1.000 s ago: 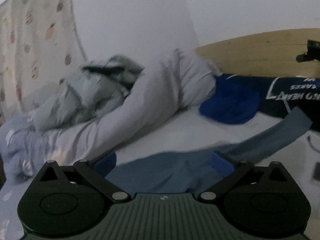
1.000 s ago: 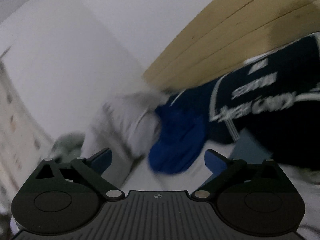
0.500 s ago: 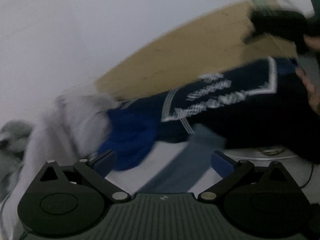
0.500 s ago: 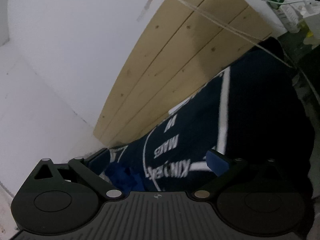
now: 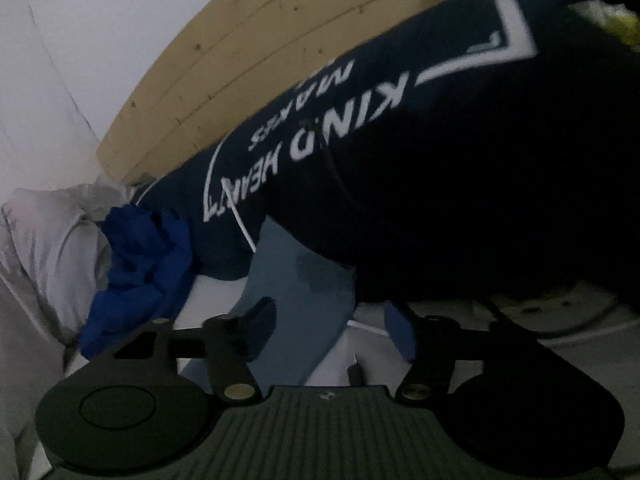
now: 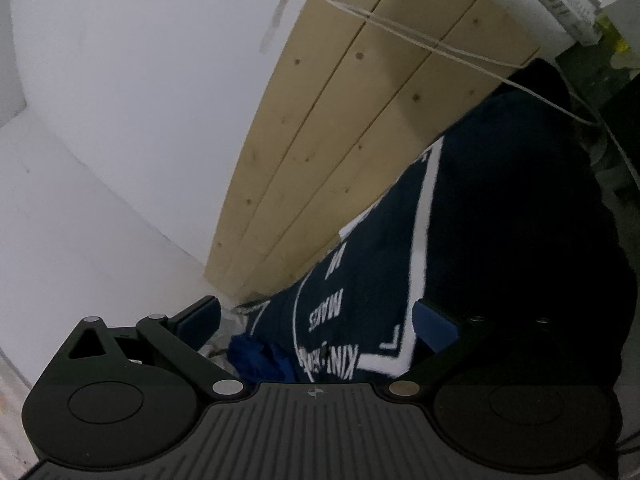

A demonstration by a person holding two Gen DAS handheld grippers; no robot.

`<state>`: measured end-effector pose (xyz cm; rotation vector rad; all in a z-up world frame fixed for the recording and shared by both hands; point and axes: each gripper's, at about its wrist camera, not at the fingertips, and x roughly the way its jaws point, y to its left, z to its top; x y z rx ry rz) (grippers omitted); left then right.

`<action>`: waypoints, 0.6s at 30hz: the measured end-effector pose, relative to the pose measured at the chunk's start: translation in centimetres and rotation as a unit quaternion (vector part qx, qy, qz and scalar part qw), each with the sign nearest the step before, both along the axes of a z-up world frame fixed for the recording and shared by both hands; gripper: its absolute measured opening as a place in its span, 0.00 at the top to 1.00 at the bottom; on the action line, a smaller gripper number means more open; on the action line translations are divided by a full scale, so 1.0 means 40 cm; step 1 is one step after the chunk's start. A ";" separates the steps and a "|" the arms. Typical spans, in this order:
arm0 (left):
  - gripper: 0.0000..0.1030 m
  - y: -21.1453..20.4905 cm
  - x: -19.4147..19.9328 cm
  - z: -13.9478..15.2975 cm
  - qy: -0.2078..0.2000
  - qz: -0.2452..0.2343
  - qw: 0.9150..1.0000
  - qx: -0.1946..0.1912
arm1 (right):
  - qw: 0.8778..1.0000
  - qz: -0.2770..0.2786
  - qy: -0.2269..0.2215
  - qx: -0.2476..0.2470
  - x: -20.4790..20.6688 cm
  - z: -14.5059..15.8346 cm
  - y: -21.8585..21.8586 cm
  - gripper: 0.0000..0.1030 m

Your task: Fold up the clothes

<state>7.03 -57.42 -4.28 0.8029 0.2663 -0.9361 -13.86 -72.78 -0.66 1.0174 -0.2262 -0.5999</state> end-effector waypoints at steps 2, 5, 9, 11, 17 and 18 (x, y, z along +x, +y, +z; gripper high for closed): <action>0.56 -0.015 0.003 -0.009 -0.006 0.002 1.000 0.009 | 1.000 -0.002 -0.003 0.010 -0.004 -0.014 -0.012 0.01; 0.61 -0.026 0.008 -0.011 -0.008 0.009 1.000 0.017 | 1.000 -0.003 -0.003 0.020 -0.004 -0.030 -0.023 0.01; 0.72 -0.049 0.025 -0.032 -0.008 0.018 0.999 0.032 | 1.000 0.000 -0.004 0.022 0.001 -0.037 -0.025 0.01; 0.79 -0.055 0.029 -0.042 -0.012 0.019 0.999 0.037 | 1.000 0.004 -0.004 0.020 0.004 -0.036 -0.023 0.01; 0.93 -0.043 0.036 -0.043 -0.017 0.023 1.000 0.013 | 1.000 0.021 0.004 0.010 0.018 -0.026 -0.018 0.01; 0.93 -0.029 0.037 -0.035 -0.016 0.021 1.000 0.001 | 1.000 0.026 0.006 0.006 0.022 -0.023 -0.018 0.01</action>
